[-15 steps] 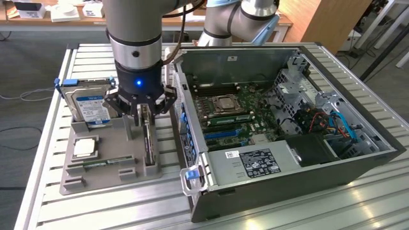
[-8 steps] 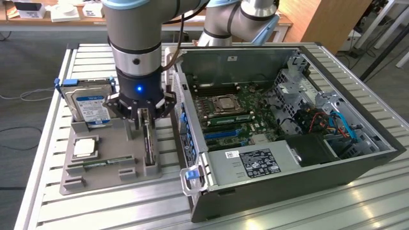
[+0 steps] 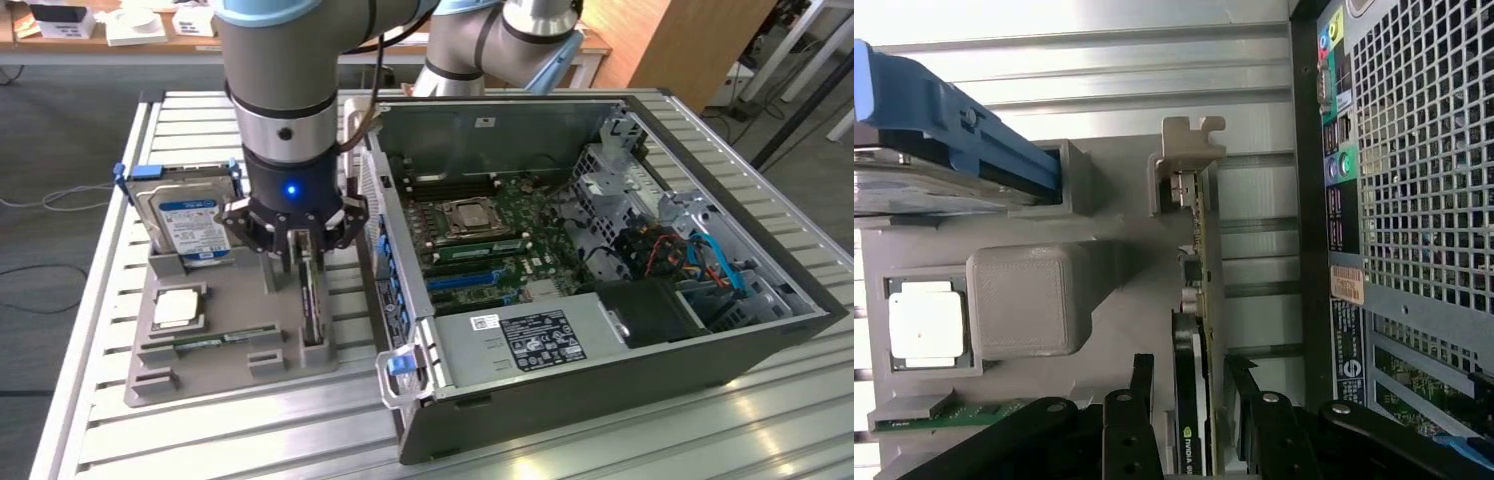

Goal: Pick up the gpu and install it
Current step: 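Pick up the gpu and move the gpu toward the slot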

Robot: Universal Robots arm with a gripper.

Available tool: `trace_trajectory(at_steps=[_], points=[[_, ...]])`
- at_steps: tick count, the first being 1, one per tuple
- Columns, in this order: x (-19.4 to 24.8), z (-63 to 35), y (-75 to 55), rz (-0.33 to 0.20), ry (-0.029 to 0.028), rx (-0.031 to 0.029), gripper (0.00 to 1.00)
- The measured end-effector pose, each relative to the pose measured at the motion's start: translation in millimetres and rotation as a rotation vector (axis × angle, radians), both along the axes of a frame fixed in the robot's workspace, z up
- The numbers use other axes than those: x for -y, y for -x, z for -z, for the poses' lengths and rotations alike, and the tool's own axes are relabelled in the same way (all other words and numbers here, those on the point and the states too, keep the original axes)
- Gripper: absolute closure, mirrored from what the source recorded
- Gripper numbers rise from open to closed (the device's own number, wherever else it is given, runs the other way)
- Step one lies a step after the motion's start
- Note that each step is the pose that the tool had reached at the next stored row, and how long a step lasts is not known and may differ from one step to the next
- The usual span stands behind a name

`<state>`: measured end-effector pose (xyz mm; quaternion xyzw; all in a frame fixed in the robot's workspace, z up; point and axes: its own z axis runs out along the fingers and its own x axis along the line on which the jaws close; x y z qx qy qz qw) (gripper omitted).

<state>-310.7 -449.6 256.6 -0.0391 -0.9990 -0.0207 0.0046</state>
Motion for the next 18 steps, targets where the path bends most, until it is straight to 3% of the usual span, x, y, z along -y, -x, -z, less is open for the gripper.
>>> trace_trajectory(at_steps=[4,14,18], points=[[1.8,1.5,0.0,0.0,-0.0002,0.0003,0.58],[2.3,18.2,0.0,0.0,-0.0001,0.0001,0.58],[2.3,19.4,0.0,0.0,0.0001,-0.0001,0.58]])
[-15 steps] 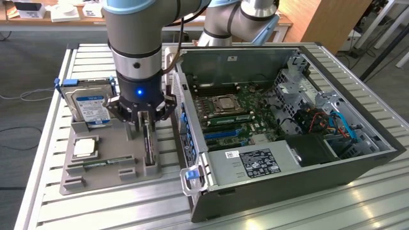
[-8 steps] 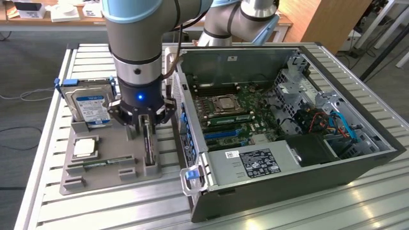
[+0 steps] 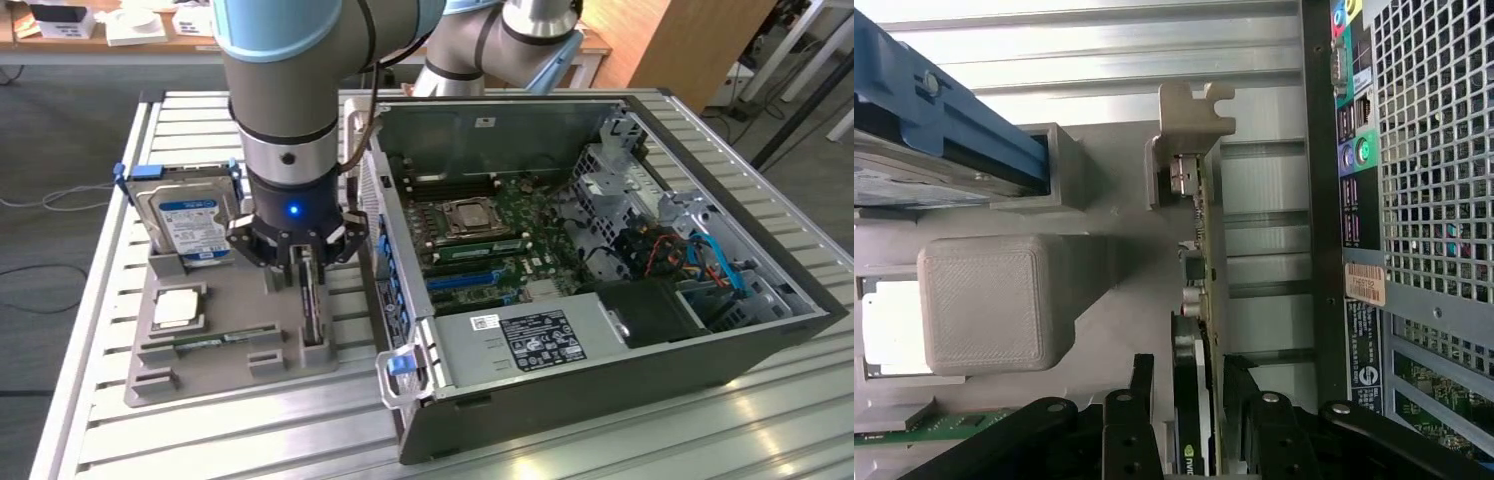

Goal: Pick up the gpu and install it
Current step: 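Pick up the gpu and move the gpu toward the slot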

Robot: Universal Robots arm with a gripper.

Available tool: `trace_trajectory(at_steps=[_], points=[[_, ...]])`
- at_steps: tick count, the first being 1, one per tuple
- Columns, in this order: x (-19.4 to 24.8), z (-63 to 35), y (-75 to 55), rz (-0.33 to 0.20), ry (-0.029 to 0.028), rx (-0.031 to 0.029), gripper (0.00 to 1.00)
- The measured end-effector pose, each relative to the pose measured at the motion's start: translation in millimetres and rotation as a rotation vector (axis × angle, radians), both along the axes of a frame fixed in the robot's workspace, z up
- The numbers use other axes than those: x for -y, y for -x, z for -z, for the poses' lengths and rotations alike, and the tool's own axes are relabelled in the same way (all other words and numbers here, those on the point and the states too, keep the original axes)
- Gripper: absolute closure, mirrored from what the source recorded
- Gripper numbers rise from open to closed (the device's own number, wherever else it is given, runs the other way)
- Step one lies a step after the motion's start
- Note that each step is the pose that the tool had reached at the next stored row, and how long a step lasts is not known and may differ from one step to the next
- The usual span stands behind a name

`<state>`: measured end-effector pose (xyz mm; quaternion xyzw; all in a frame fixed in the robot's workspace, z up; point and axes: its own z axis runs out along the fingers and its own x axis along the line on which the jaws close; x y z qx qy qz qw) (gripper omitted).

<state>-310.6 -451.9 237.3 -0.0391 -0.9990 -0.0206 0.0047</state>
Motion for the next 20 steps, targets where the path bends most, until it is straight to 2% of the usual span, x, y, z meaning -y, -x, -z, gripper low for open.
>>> trace_trajectory(at_steps=[6,14,20], points=[[3.1,3.3,-0.1,0.0,-0.0002,0.0002,0.58],[3.3,8.6,0.0,0.0,0.0,0.0001,0.58],[3.3,8.7,-0.1,0.0,-0.0001,0.0001,0.58]])
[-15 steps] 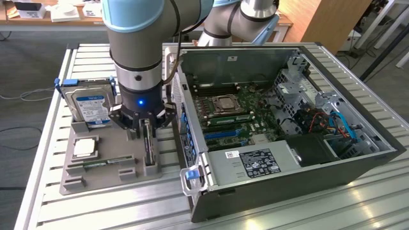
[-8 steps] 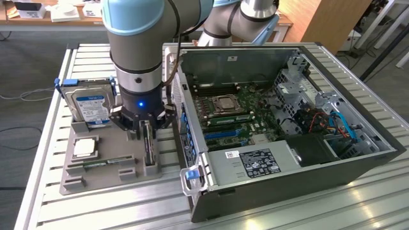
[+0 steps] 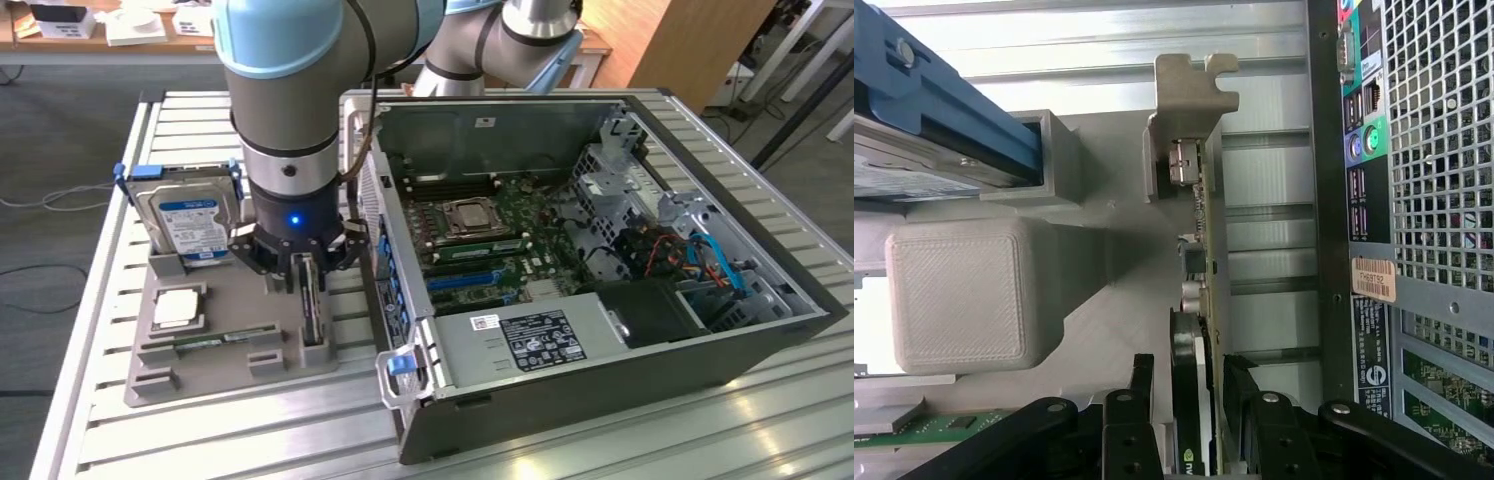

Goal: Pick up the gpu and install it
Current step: 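Pick up the gpu and move the gpu toward the slot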

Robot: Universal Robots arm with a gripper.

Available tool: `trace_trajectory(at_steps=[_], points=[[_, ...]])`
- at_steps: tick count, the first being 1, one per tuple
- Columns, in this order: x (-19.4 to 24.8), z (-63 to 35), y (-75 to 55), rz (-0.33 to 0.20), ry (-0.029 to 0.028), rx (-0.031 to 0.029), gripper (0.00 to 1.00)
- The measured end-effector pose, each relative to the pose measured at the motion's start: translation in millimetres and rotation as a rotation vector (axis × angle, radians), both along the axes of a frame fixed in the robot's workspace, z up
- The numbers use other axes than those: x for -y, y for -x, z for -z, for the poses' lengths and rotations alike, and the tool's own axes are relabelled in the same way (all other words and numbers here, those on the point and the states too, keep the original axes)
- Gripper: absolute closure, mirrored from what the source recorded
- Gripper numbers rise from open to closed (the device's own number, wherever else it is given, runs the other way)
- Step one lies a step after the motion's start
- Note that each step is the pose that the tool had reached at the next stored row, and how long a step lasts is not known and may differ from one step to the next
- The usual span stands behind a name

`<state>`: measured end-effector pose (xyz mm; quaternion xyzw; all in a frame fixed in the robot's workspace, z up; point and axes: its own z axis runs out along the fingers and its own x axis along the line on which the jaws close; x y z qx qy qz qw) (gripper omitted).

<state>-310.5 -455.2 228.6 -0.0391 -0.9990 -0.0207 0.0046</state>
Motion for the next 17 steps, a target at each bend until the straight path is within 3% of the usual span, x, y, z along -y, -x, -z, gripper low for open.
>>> trace_trajectory(at_steps=[8,10,11,17], points=[[0.0,0.0,-0.1,0.0,0.0,0.0001,0.58],[0.0,0.0,-0.1,0.0,0.0,0.0001,0.6],[0.0,0.0,-0.1,0.0,-0.0001,0.0001,0.67],[0.0,0.0,-0.1,0.0,0.0,0.0001,0.67]])
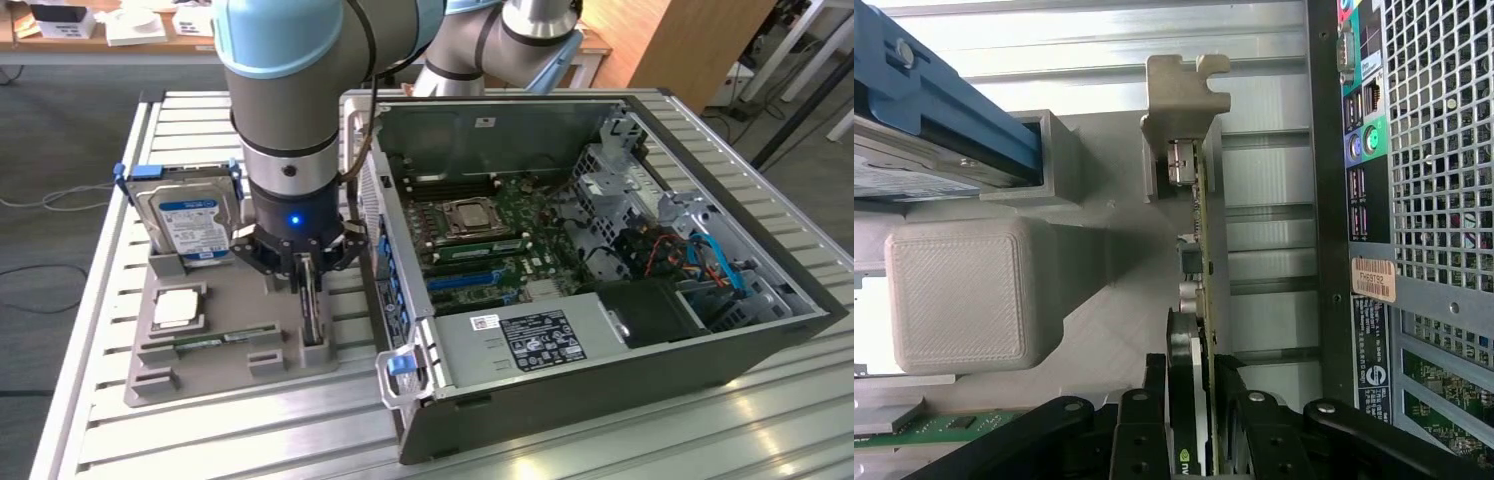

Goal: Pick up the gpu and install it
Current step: 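Pick up the gpu and move the gpu toward the slot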

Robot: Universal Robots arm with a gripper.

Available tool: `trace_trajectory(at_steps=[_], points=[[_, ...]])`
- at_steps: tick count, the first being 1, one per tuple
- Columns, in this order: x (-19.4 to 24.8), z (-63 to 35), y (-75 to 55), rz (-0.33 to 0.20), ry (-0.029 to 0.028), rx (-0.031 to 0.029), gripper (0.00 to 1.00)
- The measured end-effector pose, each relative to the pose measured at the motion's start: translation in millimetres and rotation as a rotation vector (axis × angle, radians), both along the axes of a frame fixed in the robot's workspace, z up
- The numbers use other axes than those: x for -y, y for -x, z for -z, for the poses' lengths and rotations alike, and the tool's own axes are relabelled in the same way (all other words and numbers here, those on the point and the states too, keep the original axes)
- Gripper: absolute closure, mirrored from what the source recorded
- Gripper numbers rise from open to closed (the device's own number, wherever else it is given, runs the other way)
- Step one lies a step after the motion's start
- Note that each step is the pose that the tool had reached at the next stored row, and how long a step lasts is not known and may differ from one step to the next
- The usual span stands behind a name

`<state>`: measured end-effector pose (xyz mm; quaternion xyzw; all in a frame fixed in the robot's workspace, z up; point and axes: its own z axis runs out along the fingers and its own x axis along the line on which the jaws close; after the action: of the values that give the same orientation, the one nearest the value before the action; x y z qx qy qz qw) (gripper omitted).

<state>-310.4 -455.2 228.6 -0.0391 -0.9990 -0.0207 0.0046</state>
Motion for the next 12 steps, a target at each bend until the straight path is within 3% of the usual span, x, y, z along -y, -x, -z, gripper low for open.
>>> trace_trajectory(at_steps=[2,12], points=[[0.0,-0.1,0.0,0.0,0.0,-0.0002,0.73],[0.0,0.0,0.0,0.0,0.0,-0.0001,0.73]])
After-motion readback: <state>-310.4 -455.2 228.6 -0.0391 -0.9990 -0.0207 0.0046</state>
